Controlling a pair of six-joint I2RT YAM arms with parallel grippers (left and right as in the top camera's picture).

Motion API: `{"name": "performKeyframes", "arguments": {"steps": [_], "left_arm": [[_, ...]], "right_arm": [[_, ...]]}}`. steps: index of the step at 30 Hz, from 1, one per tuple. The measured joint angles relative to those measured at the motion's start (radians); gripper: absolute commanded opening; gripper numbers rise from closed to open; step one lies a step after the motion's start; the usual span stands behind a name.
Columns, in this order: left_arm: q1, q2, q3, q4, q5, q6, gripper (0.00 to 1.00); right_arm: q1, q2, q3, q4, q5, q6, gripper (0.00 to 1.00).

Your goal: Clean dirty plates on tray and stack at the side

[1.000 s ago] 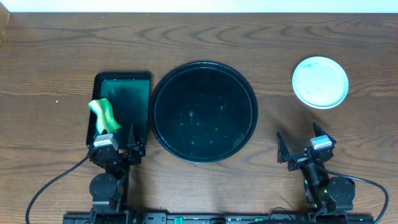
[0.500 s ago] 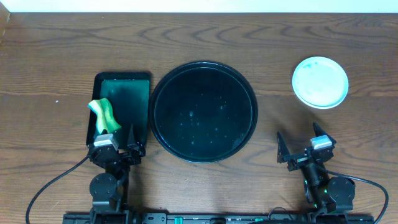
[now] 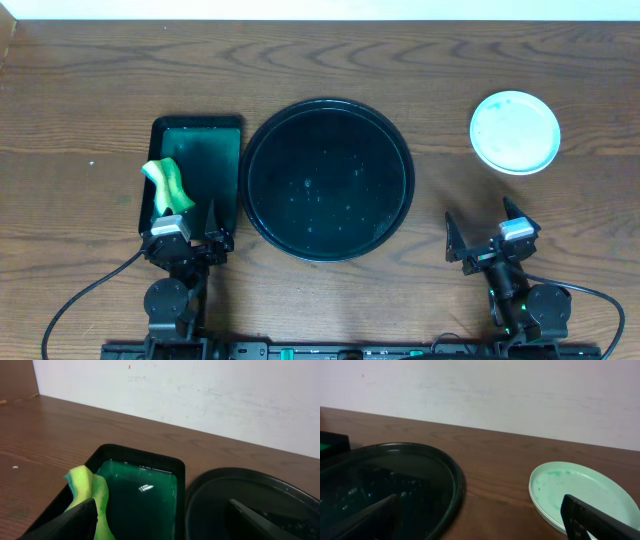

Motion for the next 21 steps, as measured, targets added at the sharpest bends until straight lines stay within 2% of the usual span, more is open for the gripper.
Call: {"name": "performKeyframes", "arguments": {"steps": [21], "left_arm": [[0.0, 0.0, 0.0, 0.0, 0.0, 0.011, 0.81]], "right_arm": [[0.0, 0.0, 0.0, 0.0, 0.0, 0.0, 0.99]]}}
